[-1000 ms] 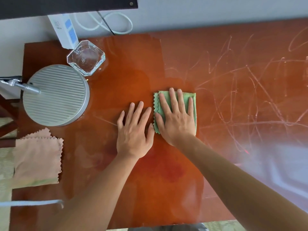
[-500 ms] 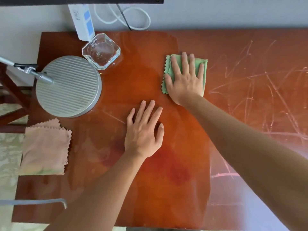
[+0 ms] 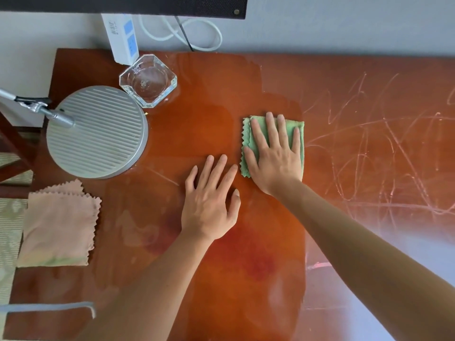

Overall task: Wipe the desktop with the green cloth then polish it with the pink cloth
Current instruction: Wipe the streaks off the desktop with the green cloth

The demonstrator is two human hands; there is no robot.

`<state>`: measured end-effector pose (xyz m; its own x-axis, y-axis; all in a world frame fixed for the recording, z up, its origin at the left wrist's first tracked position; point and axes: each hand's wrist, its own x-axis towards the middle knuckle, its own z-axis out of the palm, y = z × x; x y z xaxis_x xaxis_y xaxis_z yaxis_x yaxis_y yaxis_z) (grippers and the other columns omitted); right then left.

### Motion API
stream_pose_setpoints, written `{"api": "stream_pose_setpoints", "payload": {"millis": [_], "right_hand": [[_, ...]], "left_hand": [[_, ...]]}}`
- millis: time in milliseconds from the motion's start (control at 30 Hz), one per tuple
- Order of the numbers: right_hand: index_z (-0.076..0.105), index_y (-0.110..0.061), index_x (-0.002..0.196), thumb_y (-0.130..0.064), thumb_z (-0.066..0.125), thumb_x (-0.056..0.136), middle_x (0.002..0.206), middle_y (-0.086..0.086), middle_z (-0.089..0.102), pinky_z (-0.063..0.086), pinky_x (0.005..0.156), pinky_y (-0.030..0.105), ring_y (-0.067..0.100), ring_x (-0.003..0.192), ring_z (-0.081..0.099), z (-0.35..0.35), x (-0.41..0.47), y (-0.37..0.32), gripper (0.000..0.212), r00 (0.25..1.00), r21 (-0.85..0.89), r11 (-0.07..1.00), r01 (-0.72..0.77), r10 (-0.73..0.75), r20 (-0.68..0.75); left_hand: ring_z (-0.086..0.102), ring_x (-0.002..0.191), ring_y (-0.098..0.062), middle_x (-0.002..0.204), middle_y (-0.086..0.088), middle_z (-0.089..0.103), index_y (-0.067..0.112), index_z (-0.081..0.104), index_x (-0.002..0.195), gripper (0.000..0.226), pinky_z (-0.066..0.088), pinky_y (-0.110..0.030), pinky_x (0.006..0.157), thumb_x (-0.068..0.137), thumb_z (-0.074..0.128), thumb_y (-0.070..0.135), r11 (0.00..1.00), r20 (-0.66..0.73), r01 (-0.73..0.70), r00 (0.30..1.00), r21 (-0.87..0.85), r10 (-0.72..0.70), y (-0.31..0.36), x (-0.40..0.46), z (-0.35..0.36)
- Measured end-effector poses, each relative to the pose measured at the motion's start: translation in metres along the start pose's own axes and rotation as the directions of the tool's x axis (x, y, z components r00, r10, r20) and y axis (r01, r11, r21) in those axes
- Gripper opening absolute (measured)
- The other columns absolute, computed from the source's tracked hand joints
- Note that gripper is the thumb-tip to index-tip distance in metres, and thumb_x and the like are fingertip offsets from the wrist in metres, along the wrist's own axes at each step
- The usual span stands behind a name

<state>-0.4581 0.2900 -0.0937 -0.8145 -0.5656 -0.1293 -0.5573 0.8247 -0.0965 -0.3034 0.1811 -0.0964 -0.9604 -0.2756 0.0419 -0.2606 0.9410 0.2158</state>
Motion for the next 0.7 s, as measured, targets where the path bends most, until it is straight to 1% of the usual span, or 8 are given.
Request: {"api": "stream_pose_setpoints", "payload": {"millis": [200, 400, 567, 633, 700], "right_hand": [[0.004, -0.030, 0.160, -0.060, 0.009, 0.098, 0.168, 0.005, 0.003, -0.005, 0.122, 0.053, 0.027, 0.153, -0.005, -0.015, 0.077, -0.001, 0.068, 0.999, 0.019, 0.999, -0.051, 0.051, -0.002], [-0.001, -0.029, 0.160, -0.057, 0.011, 0.100, 0.168, 0.005, -0.004, -0.007, 0.121, 0.055, 0.028, 0.153, -0.010, -0.028, 0.156, -0.013, 0.067, 0.999, 0.027, 0.999, -0.038, 0.037, 0.036], [0.001, -0.030, 0.160, -0.058, 0.008, 0.098, 0.168, 0.005, -0.001, -0.008, 0.120, 0.055, 0.029, 0.153, -0.008, -0.025, 0.166, -0.023, 0.068, 1.000, 0.037, 0.999, 0.010, -0.011, 0.024], [0.002, -0.033, 0.159, -0.060, 0.007, 0.097, 0.168, 0.003, 0.000, -0.007, 0.121, 0.054, 0.027, 0.153, -0.008, -0.026, 0.163, -0.011, 0.068, 0.999, 0.038, 0.998, 0.042, -0.043, 0.031], [0.003, -0.035, 0.159, -0.062, 0.006, 0.096, 0.168, 0.001, 0.000, -0.006, 0.122, 0.053, 0.025, 0.153, -0.007, -0.027, 0.160, 0.008, 0.069, 0.999, 0.027, 0.999, 0.039, -0.040, 0.024]], "left_hand": [[0.027, 0.153, -0.027, 0.162, -0.005, 0.037, 0.022, 0.050, 0.149, 0.052, 0.021, -0.052, 0.122, 0.100, 0.045, 0.040, 1.000, -0.027, -0.006, 1.000, -0.024, 0.006, 0.000, -0.001, 0.000], [0.027, 0.153, -0.026, 0.162, -0.003, 0.036, 0.024, 0.050, 0.149, 0.053, 0.021, -0.051, 0.123, 0.099, 0.043, 0.042, 1.000, -0.022, 0.002, 1.000, -0.011, -0.002, 0.000, -0.001, 0.002], [0.027, 0.153, -0.026, 0.162, -0.003, 0.036, 0.025, 0.049, 0.149, 0.053, 0.020, -0.051, 0.123, 0.100, 0.041, 0.043, 1.000, -0.019, 0.002, 1.000, 0.001, -0.002, -0.001, 0.000, 0.002], [0.026, 0.153, -0.026, 0.162, -0.003, 0.036, 0.024, 0.048, 0.149, 0.053, 0.019, -0.050, 0.123, 0.100, 0.040, 0.043, 1.000, -0.016, -0.003, 1.000, 0.007, 0.003, -0.002, 0.000, 0.003], [0.026, 0.153, -0.026, 0.163, -0.003, 0.036, 0.024, 0.047, 0.149, 0.053, 0.018, -0.050, 0.123, 0.101, 0.039, 0.043, 1.000, -0.011, -0.002, 1.000, 0.012, 0.002, -0.001, -0.001, 0.002]]}}
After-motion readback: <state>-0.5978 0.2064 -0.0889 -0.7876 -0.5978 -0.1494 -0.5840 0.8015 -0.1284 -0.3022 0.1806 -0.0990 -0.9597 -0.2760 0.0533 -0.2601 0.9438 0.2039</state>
